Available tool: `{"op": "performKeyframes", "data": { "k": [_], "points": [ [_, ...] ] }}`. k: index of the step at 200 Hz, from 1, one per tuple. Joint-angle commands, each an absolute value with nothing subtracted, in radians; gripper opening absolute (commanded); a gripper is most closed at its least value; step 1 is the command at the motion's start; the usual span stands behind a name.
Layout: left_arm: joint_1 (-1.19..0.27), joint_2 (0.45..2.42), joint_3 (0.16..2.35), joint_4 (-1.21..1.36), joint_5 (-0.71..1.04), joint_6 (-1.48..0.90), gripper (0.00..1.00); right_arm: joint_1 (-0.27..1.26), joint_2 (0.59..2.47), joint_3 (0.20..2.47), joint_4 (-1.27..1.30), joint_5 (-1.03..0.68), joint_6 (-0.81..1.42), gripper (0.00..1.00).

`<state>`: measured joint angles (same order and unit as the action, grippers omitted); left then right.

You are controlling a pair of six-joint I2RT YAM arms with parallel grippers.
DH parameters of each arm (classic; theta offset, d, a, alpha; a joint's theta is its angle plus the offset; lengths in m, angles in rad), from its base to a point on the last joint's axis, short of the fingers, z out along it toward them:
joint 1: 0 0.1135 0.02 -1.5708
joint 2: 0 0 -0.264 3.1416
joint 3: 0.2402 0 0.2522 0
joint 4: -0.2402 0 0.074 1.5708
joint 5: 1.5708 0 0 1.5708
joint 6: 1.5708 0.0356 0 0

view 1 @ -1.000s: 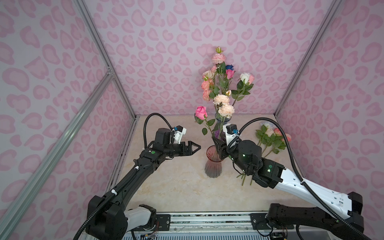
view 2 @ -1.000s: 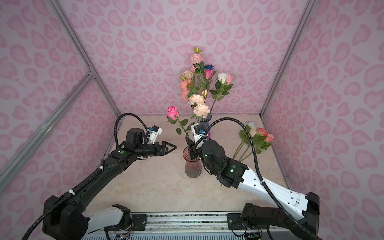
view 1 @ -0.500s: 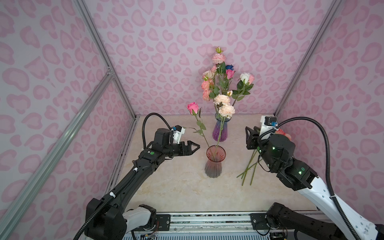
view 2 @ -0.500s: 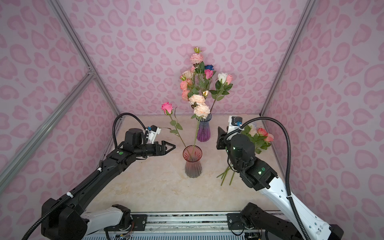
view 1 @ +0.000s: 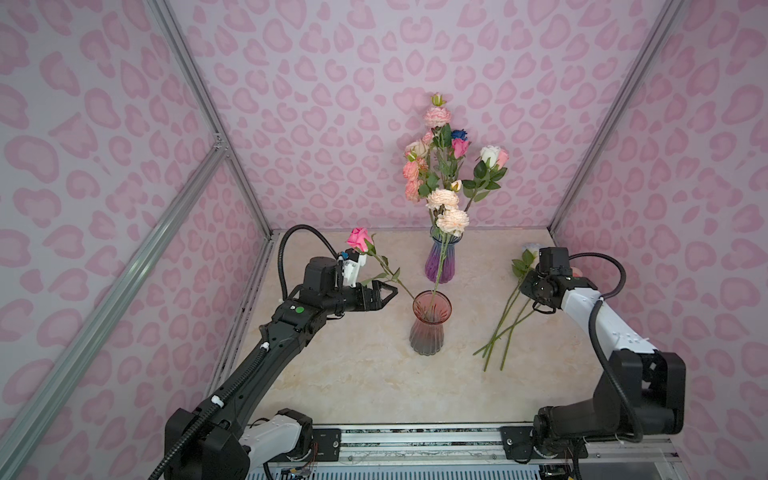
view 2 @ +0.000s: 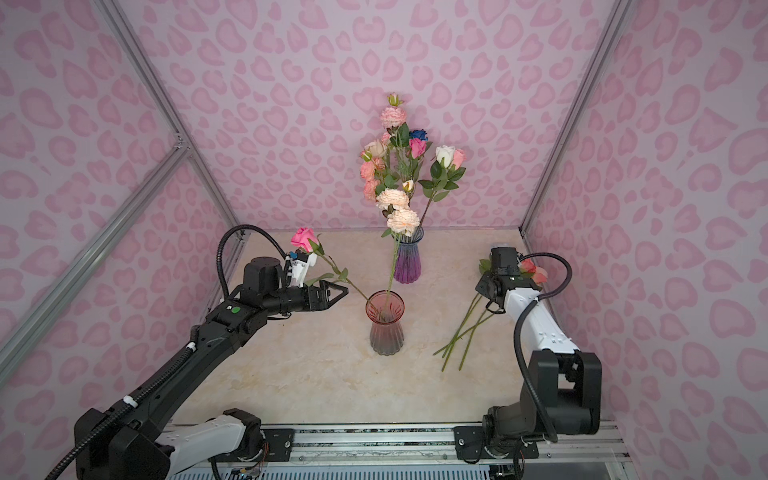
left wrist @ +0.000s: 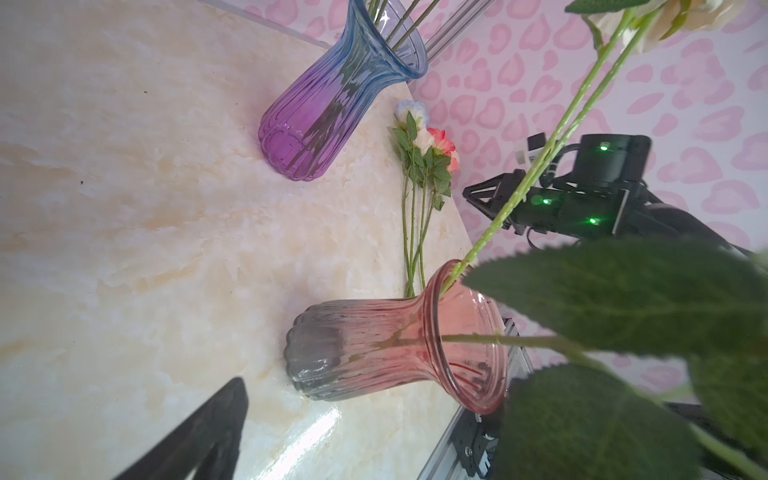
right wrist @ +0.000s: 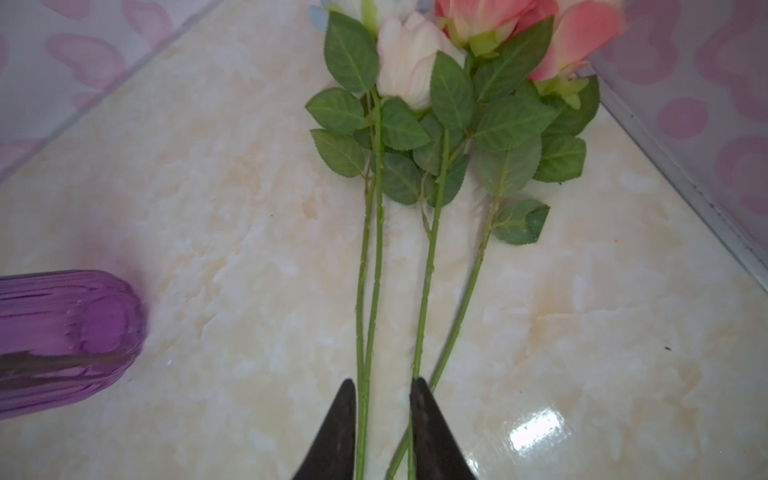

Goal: Arrange the flowers into the vase
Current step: 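Move the right gripper back down to the remaining loose roses, then grasp a white rose stem with the right gripper and lift it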

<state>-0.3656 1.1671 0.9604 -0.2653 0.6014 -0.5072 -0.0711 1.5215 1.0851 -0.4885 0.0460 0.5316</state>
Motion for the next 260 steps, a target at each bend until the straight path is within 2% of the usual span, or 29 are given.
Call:
{"op": "performKeyframes", "data": {
  "k": [1,45,86,96,110,140,186,260],
  "points": [
    [-0.364,1.158,0.966,-0.262,0.600,-0.508,0.97,-0.096,1.640,1.123,-0.464,-0.001,0.542,0.25],
    [-0.364,1.156,0.964,-0.259,0.600,-0.508,0.98,-0.119,1.816,1.177,-0.428,-0.068,0.556,0.25],
    [-0.364,1.166,0.968,-0.257,0.611,-0.514,0.98,-0.126,1.888,1.216,-0.419,-0.100,0.535,0.23],
    [-0.364,1.167,0.968,-0.255,0.612,-0.514,0.98,-0.132,1.901,1.218,-0.410,-0.109,0.534,0.20],
    [-0.364,1.166,0.967,-0.254,0.612,-0.514,0.98,-0.140,1.917,1.223,-0.399,-0.131,0.537,0.10],
    [-0.364,1.166,0.969,-0.253,0.612,-0.514,0.98,-0.139,1.894,1.226,-0.391,-0.141,0.528,0.04],
    [-0.364,1.170,0.970,-0.255,0.611,-0.512,0.98,-0.095,1.745,1.200,-0.391,-0.140,0.522,0.00],
    [-0.364,1.164,0.969,-0.257,0.604,-0.508,0.98,0.022,1.289,1.049,-0.292,-0.162,0.517,0.00]
  ]
}}
